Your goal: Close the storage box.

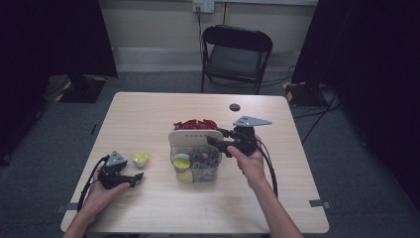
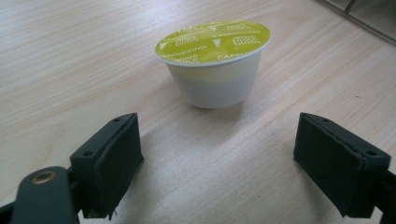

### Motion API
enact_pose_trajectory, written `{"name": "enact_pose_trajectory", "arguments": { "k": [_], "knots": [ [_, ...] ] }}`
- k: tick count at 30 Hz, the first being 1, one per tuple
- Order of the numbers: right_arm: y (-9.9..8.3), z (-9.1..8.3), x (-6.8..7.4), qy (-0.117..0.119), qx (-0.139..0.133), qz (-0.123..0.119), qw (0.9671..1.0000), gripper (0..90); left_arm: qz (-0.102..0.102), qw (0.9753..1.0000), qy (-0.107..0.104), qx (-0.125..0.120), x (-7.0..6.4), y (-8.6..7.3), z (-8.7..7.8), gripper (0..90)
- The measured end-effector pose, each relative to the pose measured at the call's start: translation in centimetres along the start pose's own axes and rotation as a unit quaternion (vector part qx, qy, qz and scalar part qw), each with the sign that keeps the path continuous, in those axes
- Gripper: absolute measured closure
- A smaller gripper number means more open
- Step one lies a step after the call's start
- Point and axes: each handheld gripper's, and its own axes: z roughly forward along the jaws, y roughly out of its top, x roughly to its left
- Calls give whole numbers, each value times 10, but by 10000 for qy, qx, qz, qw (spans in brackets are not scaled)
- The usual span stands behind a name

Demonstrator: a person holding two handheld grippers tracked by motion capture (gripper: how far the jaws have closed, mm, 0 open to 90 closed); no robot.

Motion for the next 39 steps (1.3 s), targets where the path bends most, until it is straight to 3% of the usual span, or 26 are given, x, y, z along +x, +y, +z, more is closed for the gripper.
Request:
{"name": "enact_pose_trajectory", "arguments": {
  "k": [8, 20, 29, 33, 39],
  "knots": [
    [-3, -1, 1, 60, 50, 7, 10000, 461, 3, 10000, -2, 0, 0, 0, 0, 145],
    [-11, -4, 7, 123, 224, -93, 9996, 388, 5, 10000, -2, 1, 0, 0, 0, 145],
    [-16, -7, 10, 71, 236, -148, 9996, 353, -27, 10000, -12, -4, 0, 0, 0, 145],
    [-19, -7, 14, 104, 251, -130, 9995, 287, -24, 10000, -12, -4, 0, 0, 0, 145],
    [-22, -10, 18, -40, 243, -210, 9995, 260, -28, 10000, -11, -4, 0, 0, 0, 145]
  ]
}}
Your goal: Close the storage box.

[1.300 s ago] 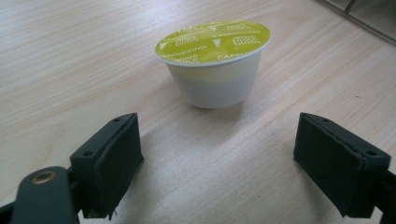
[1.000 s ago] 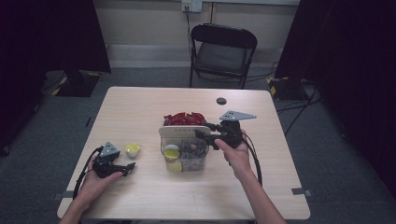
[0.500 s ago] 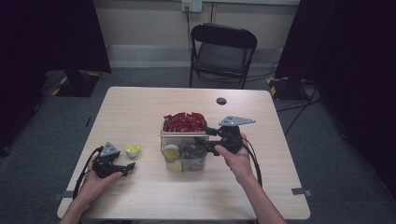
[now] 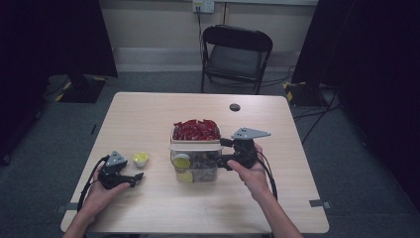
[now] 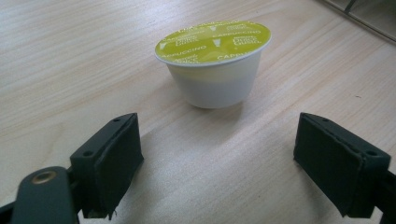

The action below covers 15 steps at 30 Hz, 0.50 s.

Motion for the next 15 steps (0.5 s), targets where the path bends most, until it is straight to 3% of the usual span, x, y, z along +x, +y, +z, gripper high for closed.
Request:
{"name": "enact_pose_trajectory", "arguments": {
  "k": [6, 8, 15],
  "knots": [
    [-3, -5, 2, -120, -21, -74, 9999, 235, 27, 10000, 12, 4, 0, 0, 0, 145],
    [-7, -5, 2, -214, 120, -96, 9997, 213, 34, 10000, 11, 5, 0, 0, 0, 145],
    [-18, -3, 1, -95, 239, 2, 9997, 198, 4, 10000, -2, 2, 0, 0, 0, 145]
  ]
}}
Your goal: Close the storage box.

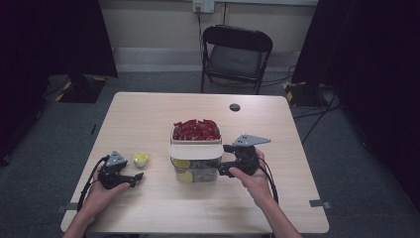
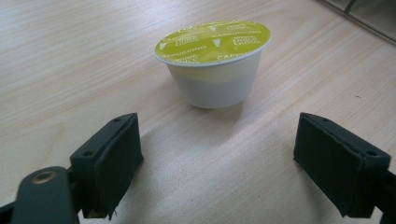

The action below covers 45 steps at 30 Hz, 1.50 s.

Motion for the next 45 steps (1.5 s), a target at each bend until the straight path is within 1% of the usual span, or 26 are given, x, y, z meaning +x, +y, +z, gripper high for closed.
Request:
{"name": "enact_pose_trajectory", "arguments": {
  "k": [3, 9, 10, 15, 17, 20, 27, 33, 36, 38, 40, 45],
  "knots": [
    [-4, 2, -1, 10, 9, 49, 10000, 193, 24, 10000, 12, 1, 0, 0, 0, 145],
    [-10, 1, 1, 35, 53, 48, 10000, 188, -2, 10000, 2, -2, 0, 0, 0, 145],
    [-11, 1, 1, 47, 51, 41, 10000, 192, 28, 10000, 13, 1, 0, 0, 0, 145],
    [-22, 6, 1, 80, 210, 47, 9997, 190, 8, 10000, 3, 1, 0, 0, 0, 145],
    [-24, 6, 0, 73, 230, 64, 9997, 190, 31, 10000, 13, 3, 0, 0, 0, 145],
    [-25, 7, 0, 80, 228, 82, 9997, 191, 10, 10000, 4, 0, 0, 0, 0, 145],
    [-33, 12, -1, 52, 333, 113, 9994, 201, 8, 10000, 3, 0, 0, 0, 0, 145],
    [-39, 14, -3, -22, 444, 128, 9989, 204, 13, 10000, 6, 1, 0, 0, 0, 145],
    [-41, 15, -5, -49, 403, 150, 9991, 204, 3, 10000, 1, 0, 0, 0, 0, 145],
    [-43, 15, -6, -87, 428, 141, 9989, 206, 4, 10000, 2, 1, 0, 0, 0, 145],
    [-44, 16, -7, -80, 460, 186, 9987, 203, 13, 10000, 5, 3, 0, 0, 0, 145],
    [-46, 17, -8, -99, 493, 181, 9986, 202, 26, 10000, 11, 2, 0, 0, 0, 145]
  ]
}}
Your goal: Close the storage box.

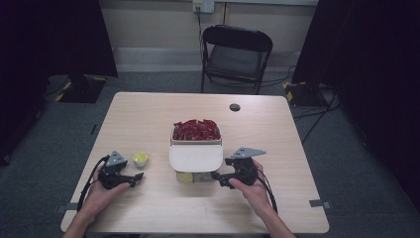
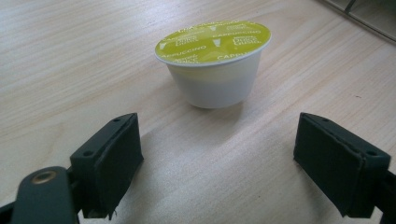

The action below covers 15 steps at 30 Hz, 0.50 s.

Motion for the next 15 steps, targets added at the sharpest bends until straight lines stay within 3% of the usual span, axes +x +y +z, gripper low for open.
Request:
{"name": "enact_pose_trajectory", "arguments": {
  "k": [15],
  "knots": [
    [0, -15, -3, -119, -140, 62, 9998, 202, -26, 10000, -10, -5, 0, 0, 0, 145]
  ]
}}
